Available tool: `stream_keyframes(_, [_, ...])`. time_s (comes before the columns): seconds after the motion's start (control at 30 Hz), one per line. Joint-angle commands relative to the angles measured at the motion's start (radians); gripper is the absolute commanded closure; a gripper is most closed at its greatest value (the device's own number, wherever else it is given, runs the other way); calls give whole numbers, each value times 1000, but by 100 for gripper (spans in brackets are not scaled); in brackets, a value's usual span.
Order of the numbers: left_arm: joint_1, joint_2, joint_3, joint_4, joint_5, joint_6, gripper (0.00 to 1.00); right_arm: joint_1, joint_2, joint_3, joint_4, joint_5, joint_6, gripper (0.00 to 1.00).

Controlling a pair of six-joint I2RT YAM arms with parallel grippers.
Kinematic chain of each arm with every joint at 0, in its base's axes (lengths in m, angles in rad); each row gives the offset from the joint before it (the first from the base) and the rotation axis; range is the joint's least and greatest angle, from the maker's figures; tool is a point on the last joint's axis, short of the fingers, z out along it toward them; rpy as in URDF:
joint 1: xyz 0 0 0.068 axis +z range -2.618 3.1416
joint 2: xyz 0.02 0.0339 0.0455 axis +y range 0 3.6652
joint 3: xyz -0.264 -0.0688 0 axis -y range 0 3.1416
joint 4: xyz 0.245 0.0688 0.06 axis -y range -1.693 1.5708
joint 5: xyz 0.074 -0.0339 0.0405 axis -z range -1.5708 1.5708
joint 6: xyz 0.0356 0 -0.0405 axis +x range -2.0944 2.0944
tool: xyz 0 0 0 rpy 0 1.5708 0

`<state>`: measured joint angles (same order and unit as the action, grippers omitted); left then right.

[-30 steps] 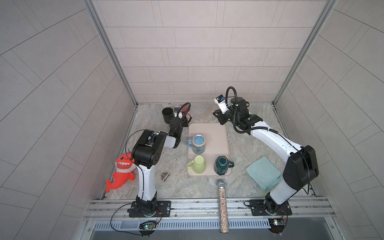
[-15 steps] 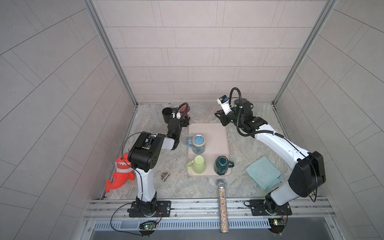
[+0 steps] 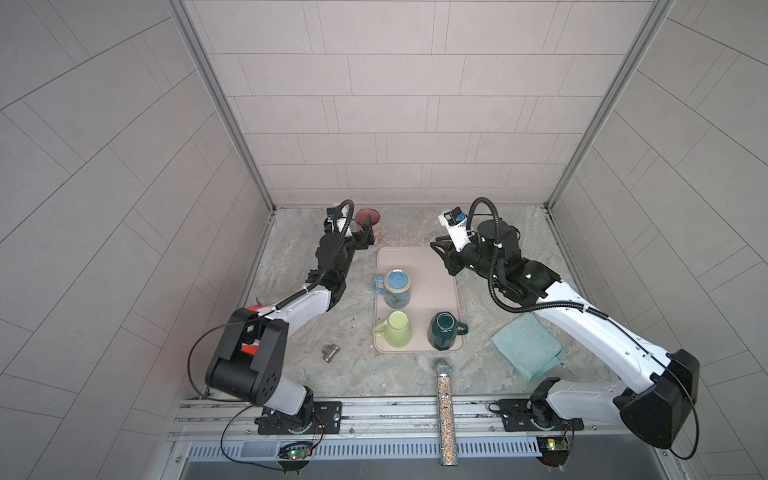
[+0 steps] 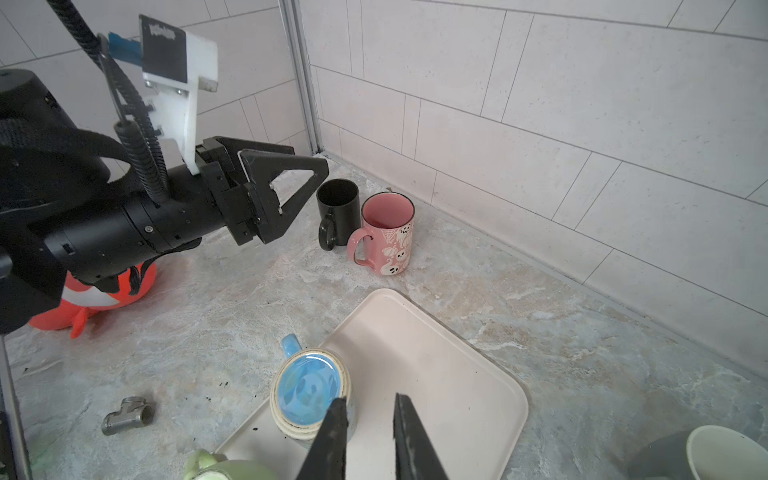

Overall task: Turn the mug right side up
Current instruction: 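Withdraw the left gripper from the pink mug toward the robot, then move the left gripper down to the blue mug's handle on the tray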

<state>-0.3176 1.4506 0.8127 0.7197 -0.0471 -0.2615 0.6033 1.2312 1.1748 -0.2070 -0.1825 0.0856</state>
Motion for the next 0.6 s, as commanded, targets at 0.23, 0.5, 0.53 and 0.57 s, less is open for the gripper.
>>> stream_keyframes(0.23, [-2, -190, 177, -733, 59, -21, 14, 21, -56, -25, -47, 31, 14, 77])
stream_keyframes(0.5, [-1, -215, 314, -1334, 146, -160, 19, 23, -27, -9, -77, 24, -6, 77])
stream_keyframes(0.53, [1, -216, 318, -1379, 148, -184, 19, 23, -23, -8, -77, 24, -7, 77])
stream_keyframes(0.57, [2, -215, 321, -1421, 151, -214, 19, 23, -17, -6, -74, 22, -7, 77])
